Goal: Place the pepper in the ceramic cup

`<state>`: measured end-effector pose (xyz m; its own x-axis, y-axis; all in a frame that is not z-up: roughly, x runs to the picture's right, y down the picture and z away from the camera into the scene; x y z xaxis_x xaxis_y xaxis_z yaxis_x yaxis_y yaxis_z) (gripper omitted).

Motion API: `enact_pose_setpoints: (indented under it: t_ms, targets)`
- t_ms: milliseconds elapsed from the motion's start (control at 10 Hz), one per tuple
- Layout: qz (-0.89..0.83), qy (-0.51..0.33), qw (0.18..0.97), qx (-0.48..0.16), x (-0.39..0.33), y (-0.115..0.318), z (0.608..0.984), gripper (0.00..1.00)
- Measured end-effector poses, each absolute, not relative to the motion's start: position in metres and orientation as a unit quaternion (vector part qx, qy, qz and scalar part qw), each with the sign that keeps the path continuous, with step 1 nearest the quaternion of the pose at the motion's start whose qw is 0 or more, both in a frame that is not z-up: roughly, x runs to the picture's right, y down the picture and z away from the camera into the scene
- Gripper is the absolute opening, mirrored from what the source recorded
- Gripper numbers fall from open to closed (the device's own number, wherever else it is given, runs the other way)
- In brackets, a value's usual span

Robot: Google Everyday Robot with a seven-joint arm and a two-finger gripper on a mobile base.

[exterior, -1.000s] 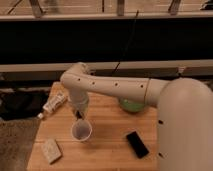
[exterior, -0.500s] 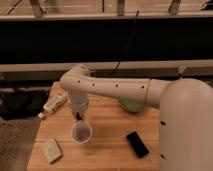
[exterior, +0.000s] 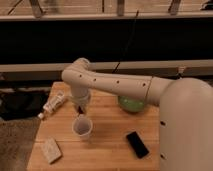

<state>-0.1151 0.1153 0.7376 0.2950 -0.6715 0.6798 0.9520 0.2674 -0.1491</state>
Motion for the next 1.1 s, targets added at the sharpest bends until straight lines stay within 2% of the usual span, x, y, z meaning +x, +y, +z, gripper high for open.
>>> enact_pose_setpoints:
  t_ms: [400,1100]
  targets:
    - [-0.541,-0.255,0.757,-0.264,-0.109,0.116,0.716,0.01]
    - [-0.553,-0.263,0.748,-0.257,-0.111,0.145,0.671,0.01]
